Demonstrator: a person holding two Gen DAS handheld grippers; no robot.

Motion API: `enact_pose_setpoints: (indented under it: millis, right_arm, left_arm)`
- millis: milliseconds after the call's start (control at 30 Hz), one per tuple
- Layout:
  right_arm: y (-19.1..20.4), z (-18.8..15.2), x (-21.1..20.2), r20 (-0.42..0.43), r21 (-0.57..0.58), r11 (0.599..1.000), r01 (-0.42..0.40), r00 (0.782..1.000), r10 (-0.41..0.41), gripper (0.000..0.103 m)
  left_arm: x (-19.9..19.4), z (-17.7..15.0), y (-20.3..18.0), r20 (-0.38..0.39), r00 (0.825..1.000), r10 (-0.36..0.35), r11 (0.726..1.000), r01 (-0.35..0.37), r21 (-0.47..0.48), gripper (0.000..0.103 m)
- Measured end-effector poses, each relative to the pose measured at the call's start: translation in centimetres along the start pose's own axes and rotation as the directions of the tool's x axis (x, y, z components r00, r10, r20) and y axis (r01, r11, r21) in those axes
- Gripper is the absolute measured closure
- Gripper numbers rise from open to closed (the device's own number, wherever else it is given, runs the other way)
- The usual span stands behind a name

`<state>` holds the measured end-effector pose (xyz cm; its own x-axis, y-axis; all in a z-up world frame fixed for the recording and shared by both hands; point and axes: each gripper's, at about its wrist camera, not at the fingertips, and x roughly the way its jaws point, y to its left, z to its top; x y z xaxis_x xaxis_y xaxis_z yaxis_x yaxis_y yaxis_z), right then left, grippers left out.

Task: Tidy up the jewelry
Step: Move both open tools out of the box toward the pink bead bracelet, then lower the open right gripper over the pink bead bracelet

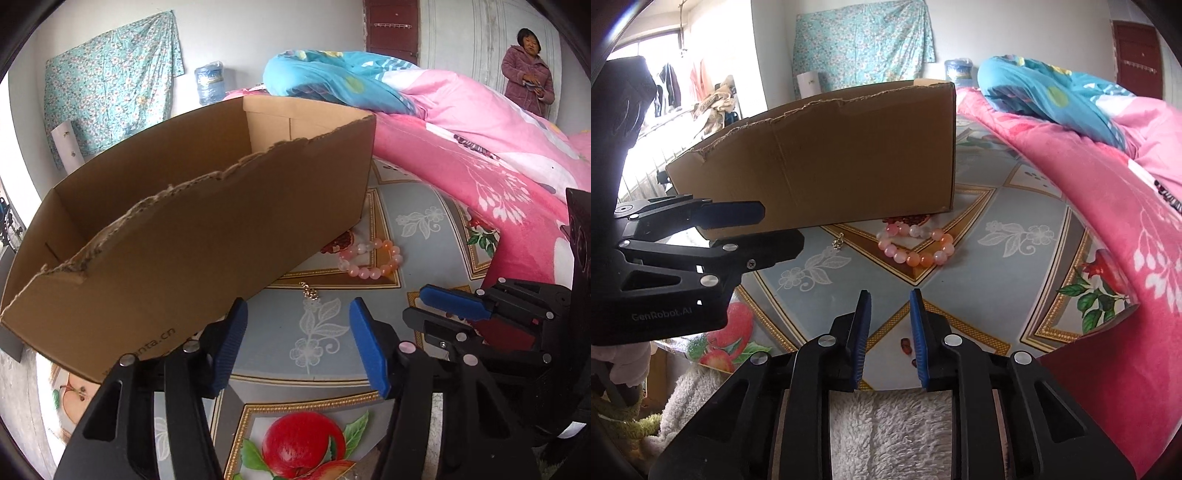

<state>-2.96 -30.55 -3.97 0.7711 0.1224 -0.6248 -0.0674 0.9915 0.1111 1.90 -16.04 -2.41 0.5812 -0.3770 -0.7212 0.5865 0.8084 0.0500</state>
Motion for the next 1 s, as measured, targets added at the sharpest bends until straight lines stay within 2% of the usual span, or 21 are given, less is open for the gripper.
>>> enact_pose_setpoints:
  millis: [33, 100, 267, 433, 533, 1000]
  right_arm:
    - [-0.1, 0.1, 0.1, 0.002, 0.003, 1.0, 0.006, 1.0, -0.006, 0.083]
    - [-0.4, 0.3, 0.2, 0.004, 0.014, 1.0, 0.013, 1.0, -0.013, 0.083]
    - [0.0, 0.2, 0.3, 0.004, 0.018, 1.0, 0.017, 1.0, -0.017, 0.083]
    - [0.0, 0.2, 0.8, -0.003, 0.023, 1.0, 0.012, 1.0, -0.012, 0.083]
    - [-0.5, 0.3, 0.8, 0.002, 0.034, 0.999, 0.008, 1.0, -0.008, 0.083]
    - [-0.9, 0.3, 0.7, 0.011, 0.041, 0.999, -0.006, 1.0, 0.006, 0.083]
  left_arm:
    - [0.5, 0.1, -0.2, -0.004, 1.0, -0.006, 1.0, 0.006, 0.01, 0.053]
    - [1.7, 0.4, -0.5, -0.021, 1.0, -0.013, 1.0, 0.013, 0.021, 0.065]
    - [4.3, 1.0, -1.0, -0.077, 0.997, -0.023, 0.999, 0.027, 0.044, 0.082]
    - [5.2, 1.2, -1.3, -0.085, 0.996, -0.022, 0.998, 0.028, 0.063, 0.089]
    - [5.3, 1.2, -1.6, -0.082, 0.997, -0.015, 0.997, 0.022, 0.08, 0.1]
    - [4.6, 1.4, -1.6, -0.074, 0.997, -0.005, 0.996, 0.012, 0.089, 0.102]
